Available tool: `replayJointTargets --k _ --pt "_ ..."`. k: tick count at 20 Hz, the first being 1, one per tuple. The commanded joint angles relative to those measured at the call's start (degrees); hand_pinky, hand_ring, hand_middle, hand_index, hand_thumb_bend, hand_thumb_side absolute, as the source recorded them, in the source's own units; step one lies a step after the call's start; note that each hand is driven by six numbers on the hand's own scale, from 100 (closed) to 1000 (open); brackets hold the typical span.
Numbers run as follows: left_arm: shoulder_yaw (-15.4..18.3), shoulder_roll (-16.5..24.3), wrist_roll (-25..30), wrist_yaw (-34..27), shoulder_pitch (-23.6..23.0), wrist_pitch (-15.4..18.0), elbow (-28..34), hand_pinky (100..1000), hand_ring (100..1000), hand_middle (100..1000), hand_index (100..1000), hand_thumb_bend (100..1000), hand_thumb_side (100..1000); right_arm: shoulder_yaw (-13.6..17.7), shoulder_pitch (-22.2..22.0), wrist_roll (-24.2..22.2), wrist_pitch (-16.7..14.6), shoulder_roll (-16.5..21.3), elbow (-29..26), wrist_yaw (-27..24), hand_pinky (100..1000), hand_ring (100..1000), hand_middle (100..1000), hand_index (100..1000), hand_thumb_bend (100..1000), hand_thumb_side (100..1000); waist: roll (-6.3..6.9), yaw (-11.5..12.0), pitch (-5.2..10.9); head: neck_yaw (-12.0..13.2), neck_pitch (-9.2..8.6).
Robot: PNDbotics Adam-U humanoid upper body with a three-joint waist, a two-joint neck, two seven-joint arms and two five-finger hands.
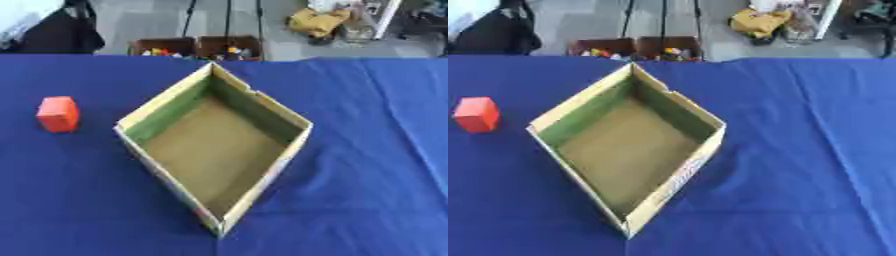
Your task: Pick up objects on the table and place them in the box.
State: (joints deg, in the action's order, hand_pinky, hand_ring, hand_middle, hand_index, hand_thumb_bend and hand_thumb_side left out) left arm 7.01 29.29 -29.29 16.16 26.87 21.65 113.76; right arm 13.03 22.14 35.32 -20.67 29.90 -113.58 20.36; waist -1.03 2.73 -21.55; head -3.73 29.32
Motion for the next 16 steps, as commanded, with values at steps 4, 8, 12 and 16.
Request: replayJointTargets --k 4,8,12,16 --pt "0.79 1.90 -0.15 0.19 0.27 -0.03 0.83 573 728 851 948 399 951 0.41 0.41 -0.18 -0.10 1.29 -1.01 0.15 771 758 811 845 100 777 0.15 -0.13 1.54 -0.32 0.22" --pt "0.83 2.30 -0.06 0.36 0.12 -0.11 0.83 574 729 853 949 401 954 0.42 0.43 -0.20 -0.13 1.40 -1.01 0.14 771 757 812 846 100 778 0.17 -0.17 1.37 -0.38 0.57" --pt "1.04 6.02 1.66 1.35 -1.80 -2.17 0.83 565 726 863 955 414 958 0.39 0.31 -0.30 -0.06 1.76 -1.01 0.20 770 757 811 845 100 779 0.39 0.05 1.52 -0.43 0.63" --pt "1.14 11.34 4.84 4.19 -5.06 -5.42 0.54 567 727 851 962 421 959 0.35 -0.02 -0.36 0.02 2.19 -1.01 0.32 770 758 811 845 100 779 0.94 0.17 2.00 -0.52 1.07"
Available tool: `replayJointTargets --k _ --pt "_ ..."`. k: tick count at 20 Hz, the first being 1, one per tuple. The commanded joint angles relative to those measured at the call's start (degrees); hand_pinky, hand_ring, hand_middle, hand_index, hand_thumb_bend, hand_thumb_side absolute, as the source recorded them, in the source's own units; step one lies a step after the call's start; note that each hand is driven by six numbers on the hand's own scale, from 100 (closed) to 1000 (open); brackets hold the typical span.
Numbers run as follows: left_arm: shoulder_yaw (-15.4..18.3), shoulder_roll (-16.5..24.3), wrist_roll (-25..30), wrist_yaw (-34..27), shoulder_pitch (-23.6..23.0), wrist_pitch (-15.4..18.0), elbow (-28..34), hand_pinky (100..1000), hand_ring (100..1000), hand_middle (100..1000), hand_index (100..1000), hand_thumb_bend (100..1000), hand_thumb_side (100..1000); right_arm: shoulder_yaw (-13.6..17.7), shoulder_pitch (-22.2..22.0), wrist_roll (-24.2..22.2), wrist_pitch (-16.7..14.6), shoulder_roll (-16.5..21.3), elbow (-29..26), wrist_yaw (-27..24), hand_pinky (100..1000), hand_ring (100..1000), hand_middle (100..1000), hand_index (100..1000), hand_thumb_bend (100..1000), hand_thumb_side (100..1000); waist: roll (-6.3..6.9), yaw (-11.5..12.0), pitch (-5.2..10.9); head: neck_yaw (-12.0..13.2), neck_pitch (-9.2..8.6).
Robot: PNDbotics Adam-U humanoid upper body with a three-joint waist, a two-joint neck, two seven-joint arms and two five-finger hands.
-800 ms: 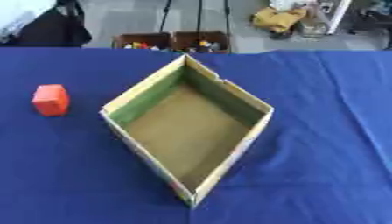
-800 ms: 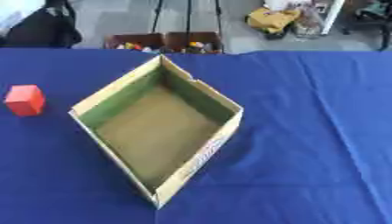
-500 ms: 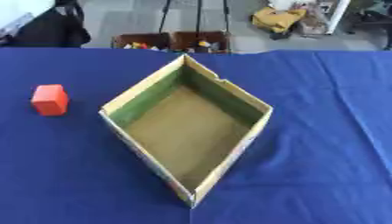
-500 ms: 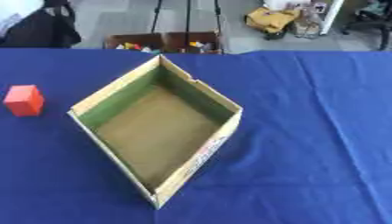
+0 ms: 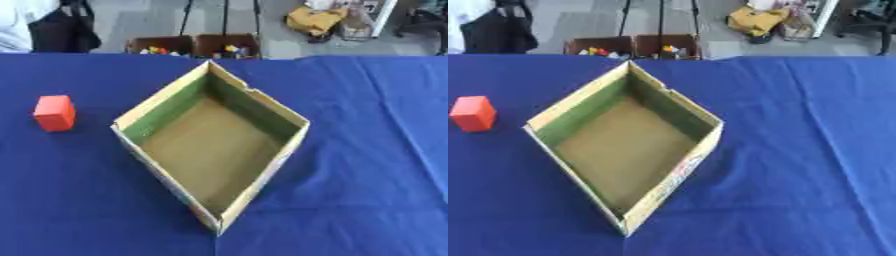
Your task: Pick up objects on the table and place them in the box.
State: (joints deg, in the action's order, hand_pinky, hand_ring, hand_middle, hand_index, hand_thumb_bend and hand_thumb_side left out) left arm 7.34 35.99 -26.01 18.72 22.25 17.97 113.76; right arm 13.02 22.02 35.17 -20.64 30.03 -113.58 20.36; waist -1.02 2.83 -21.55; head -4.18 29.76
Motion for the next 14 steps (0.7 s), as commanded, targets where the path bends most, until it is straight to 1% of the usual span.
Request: replayJointTargets --k 1,4,7,11,14 --pt "0.69 5.99 2.38 2.44 -1.11 -2.58 -0.10 568 728 850 960 423 961 0.31 0.07 -0.23 -0.01 2.14 -1.01 0.33 770 758 811 845 100 779 1.07 0.10 2.16 0.10 0.77" --pt "0.41 10.12 4.92 4.97 -1.57 -5.12 -3.63 570 730 851 960 426 957 0.09 0.07 -0.40 0.04 2.08 -1.01 0.23 770 758 811 845 100 779 1.16 -0.16 2.61 0.82 1.05" --pt "-0.60 14.16 7.41 7.46 -0.28 -7.61 -7.60 587 744 859 962 425 955 -0.08 0.09 -0.61 0.08 2.02 -1.01 0.07 770 758 810 845 100 781 1.06 -0.61 3.08 1.37 1.72" --pt "-2.68 19.22 10.73 10.21 2.43 -10.93 -11.81 618 772 891 981 428 957 -0.32 0.18 -0.92 0.11 1.84 -1.01 -0.18 770 758 810 845 100 783 0.86 -1.30 3.53 0.87 2.42" --pt "-4.76 21.30 13.23 11.55 3.55 -12.95 -13.64 650 797 915 997 442 950 -0.41 0.20 -1.09 0.09 1.86 -1.01 -0.35 770 758 810 845 100 785 0.76 -1.77 3.73 0.42 2.65"
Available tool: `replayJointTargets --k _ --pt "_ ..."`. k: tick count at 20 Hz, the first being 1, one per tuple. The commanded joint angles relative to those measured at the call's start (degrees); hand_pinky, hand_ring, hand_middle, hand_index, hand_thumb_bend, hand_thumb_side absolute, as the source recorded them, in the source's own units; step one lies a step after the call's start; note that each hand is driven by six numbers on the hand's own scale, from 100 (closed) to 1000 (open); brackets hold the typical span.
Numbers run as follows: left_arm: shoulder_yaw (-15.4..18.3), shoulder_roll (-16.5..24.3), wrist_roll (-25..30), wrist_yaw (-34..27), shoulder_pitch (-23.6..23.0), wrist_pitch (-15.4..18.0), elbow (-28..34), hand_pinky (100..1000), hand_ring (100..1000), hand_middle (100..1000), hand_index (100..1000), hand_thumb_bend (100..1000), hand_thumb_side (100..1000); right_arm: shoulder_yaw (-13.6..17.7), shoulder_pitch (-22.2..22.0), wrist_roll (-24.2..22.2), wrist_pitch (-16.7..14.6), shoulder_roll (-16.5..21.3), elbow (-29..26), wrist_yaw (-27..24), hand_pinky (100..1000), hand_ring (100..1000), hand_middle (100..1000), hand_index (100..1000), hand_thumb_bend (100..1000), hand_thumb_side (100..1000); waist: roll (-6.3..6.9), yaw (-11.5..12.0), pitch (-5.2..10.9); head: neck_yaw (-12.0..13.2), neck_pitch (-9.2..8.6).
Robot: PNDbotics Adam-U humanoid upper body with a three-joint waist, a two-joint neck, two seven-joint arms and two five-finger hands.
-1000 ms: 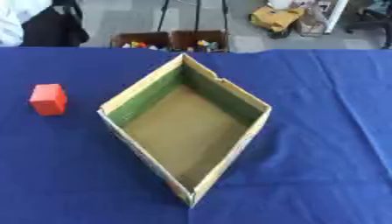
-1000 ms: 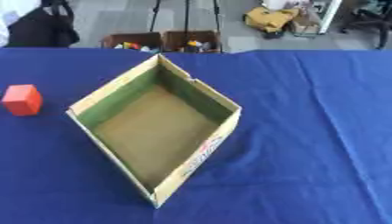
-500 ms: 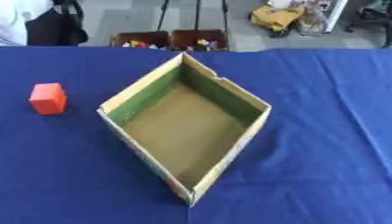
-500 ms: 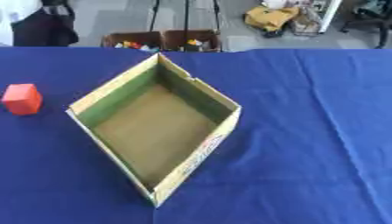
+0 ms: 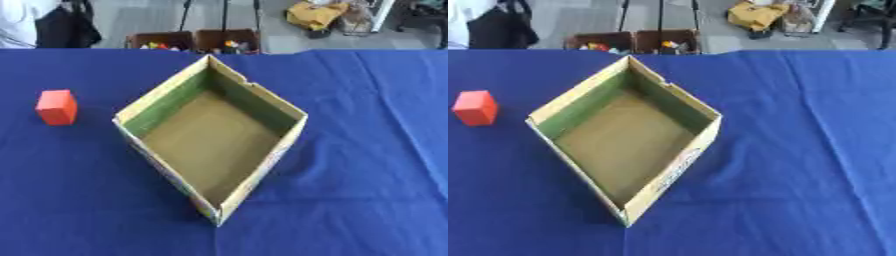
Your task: Pick up objects on the table and place them in the box.
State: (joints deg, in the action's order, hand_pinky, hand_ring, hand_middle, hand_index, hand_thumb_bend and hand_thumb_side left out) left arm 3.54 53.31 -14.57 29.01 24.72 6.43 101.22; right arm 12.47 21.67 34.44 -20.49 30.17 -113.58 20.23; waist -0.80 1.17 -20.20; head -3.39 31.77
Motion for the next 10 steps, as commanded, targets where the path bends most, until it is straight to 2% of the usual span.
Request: replayJointTargets --k 1,10 --pt "-1.69 4.56 2.64 1.89 1.40 -1.57 -1.97 676 817 927 1000 466 940 0.10 0.54 -0.42 -0.07 1.75 -1.01 -0.26 771 758 810 844 100 786 0.54 -0.21 2.40 -0.37 0.64" --pt "-8.45 7.13 10.32 9.36 7.15 3.18 -13.83 781 895 958 1000 540 876 -0.42 0.61 -1.18 0.01 1.86 -1.01 -0.77 771 757 810 840 100 787 0.62 -0.93 2.50 1.39 -0.01"
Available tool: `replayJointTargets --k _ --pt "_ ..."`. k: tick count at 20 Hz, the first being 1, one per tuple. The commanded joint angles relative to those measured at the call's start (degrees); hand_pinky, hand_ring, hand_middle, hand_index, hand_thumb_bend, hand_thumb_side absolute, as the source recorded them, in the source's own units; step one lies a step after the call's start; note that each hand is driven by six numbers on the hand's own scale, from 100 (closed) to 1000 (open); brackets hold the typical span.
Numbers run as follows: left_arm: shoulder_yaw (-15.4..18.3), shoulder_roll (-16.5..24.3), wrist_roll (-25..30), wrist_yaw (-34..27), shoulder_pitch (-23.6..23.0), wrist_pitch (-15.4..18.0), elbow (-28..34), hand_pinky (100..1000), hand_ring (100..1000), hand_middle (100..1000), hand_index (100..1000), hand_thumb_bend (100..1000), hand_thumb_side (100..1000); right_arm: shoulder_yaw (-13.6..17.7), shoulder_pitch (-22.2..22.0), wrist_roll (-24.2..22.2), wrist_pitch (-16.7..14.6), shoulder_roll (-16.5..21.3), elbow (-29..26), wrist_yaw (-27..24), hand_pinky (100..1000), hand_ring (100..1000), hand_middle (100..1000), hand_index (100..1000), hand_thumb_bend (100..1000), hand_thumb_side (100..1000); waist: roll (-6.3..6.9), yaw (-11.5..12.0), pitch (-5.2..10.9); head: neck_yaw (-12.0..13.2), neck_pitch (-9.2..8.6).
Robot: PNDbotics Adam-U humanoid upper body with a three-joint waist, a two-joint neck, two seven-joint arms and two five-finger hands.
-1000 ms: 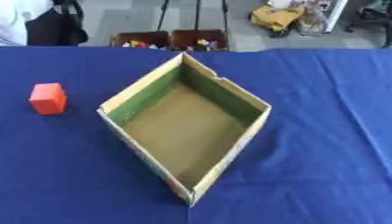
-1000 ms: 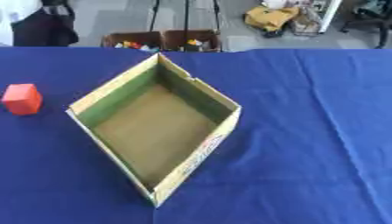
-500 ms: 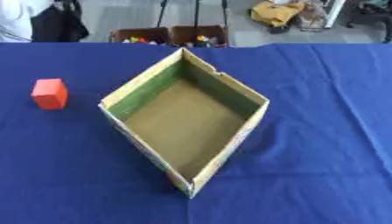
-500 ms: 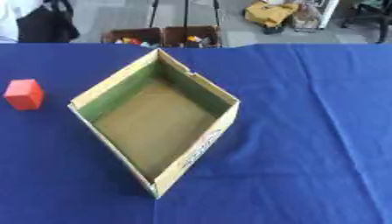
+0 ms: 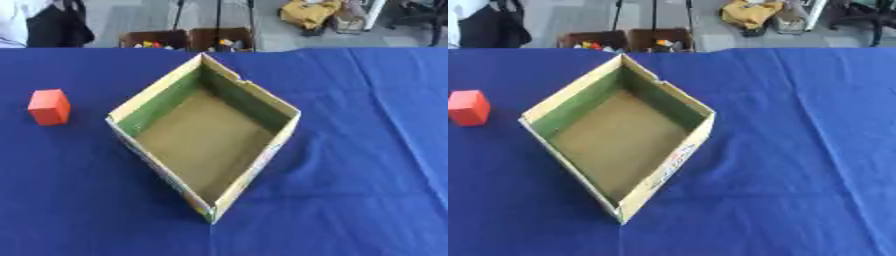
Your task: Pick up objects on the table and place them in the box.
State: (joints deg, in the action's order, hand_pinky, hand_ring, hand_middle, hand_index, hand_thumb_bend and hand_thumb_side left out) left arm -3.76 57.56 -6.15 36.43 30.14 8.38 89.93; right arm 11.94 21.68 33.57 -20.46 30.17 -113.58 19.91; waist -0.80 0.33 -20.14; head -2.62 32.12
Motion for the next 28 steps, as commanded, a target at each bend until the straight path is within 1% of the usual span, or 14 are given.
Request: replayJointTargets --k 1,8,15,21,23,25,26,28 --pt "-1.77 2.77 2.78 2.83 2.63 1.83 -3.97 787 900 960 1000 546 867 0.06 0.60 -0.41 0.01 1.86 -1.01 -0.50 771 757 810 840 100 787 0.64 -0.15 2.42 0.79 -0.43" --pt "-5.57 0.01 8.63 8.66 8.25 6.47 -13.49 821 927 989 1000 606 809 -0.17 0.68 -0.81 0.04 1.84 -1.01 -0.89 772 756 810 838 100 785 0.70 -0.55 1.93 2.27 -0.99" --pt "-7.18 -3.36 14.44 14.01 13.98 9.95 -21.98 828 932 978 1000 624 775 -0.40 0.68 -1.19 0.12 1.78 -1.01 -1.27 772 755 810 836 100 781 0.73 -0.46 1.52 3.01 -1.41" --pt "-6.82 -6.29 19.97 17.35 18.71 10.46 -27.64 824 931 979 1000 584 692 -0.58 0.60 -1.51 0.10 1.70 -1.01 -1.55 772 755 810 834 100 782 0.69 -0.65 1.33 3.58 -1.63" --pt "-6.58 -7.19 21.87 17.78 20.10 10.41 -28.94 819 928 977 1000 553 670 -0.64 0.62 -1.61 0.10 1.74 -1.01 -1.63 773 755 810 833 100 782 0.72 -0.75 1.28 3.67 -1.76" --pt "-6.24 -8.22 23.71 17.60 21.48 10.14 -30.49 815 924 966 1000 532 657 -0.77 0.74 -1.75 0.06 1.74 -1.01 -1.72 773 754 809 833 100 779 0.78 -0.97 1.19 3.85 -1.93" --pt "-5.95 -8.75 24.73 17.22 22.25 9.93 -31.21 804 914 948 1000 501 655 -0.83 0.77 -1.84 0.05 1.75 -1.01 -1.77 773 754 809 832 100 782 0.81 -1.10 1.12 3.98 -2.03" --pt "-5.31 -9.51 26.58 16.10 23.49 9.45 -31.85 789 899 928 1000 491 625 -0.87 0.76 -1.96 0.07 1.78 -1.01 -1.85 773 754 809 831 100 782 0.88 -1.33 0.95 4.24 -2.27"
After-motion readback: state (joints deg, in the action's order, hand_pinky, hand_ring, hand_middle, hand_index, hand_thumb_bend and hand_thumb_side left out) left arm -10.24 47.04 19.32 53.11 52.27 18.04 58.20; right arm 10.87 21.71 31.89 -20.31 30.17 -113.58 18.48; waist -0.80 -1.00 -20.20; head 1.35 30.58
